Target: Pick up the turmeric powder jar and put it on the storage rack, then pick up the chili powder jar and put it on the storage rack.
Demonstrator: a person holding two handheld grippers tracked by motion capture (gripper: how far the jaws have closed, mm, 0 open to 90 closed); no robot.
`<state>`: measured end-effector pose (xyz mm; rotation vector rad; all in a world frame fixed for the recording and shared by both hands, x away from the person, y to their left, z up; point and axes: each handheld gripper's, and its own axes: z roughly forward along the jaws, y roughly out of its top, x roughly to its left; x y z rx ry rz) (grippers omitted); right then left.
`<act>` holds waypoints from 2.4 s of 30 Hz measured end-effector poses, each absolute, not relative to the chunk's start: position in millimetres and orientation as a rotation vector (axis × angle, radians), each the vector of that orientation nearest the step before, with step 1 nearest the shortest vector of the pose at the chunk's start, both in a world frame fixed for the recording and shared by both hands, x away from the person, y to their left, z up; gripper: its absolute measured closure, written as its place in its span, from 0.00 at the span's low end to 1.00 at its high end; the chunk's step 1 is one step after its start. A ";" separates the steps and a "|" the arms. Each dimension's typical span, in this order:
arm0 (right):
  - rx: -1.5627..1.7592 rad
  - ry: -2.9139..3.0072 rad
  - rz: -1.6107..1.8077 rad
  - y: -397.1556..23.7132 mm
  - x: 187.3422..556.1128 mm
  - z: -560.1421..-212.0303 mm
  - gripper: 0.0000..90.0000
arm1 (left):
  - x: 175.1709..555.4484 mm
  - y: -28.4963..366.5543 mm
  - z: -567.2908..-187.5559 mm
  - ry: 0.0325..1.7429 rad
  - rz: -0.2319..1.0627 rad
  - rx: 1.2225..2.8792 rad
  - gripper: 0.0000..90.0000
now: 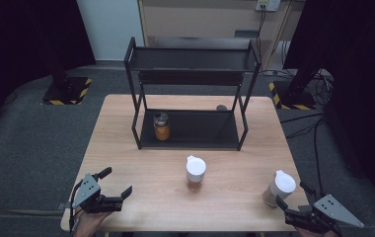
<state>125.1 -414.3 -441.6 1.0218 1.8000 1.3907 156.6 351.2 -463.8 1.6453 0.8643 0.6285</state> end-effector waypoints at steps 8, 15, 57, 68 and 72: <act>1.019 1.802 1.396 -414.9 126.0 -442.1 0.04 | 161.2 364.1 -470.0 0.861 0.593 1.635 0.00; 1.018 1.803 1.397 -414.8 125.7 -442.0 0.04 | 162.7 374.4 -475.9 0.879 0.553 1.581 0.00; 0.975 1.856 1.446 -398.1 141.7 -398.3 0.04 | 165.3 369.2 -471.7 0.815 0.541 1.646 0.00; 0.904 1.937 1.498 -367.3 170.3 -379.4 0.04 | 166.5 370.0 -471.5 0.819 0.534 1.652 0.00; 0.890 1.963 1.519 -357.5 180.2 -375.5 0.04 | 167.1 369.9 -471.5 0.820 0.529 1.653 0.00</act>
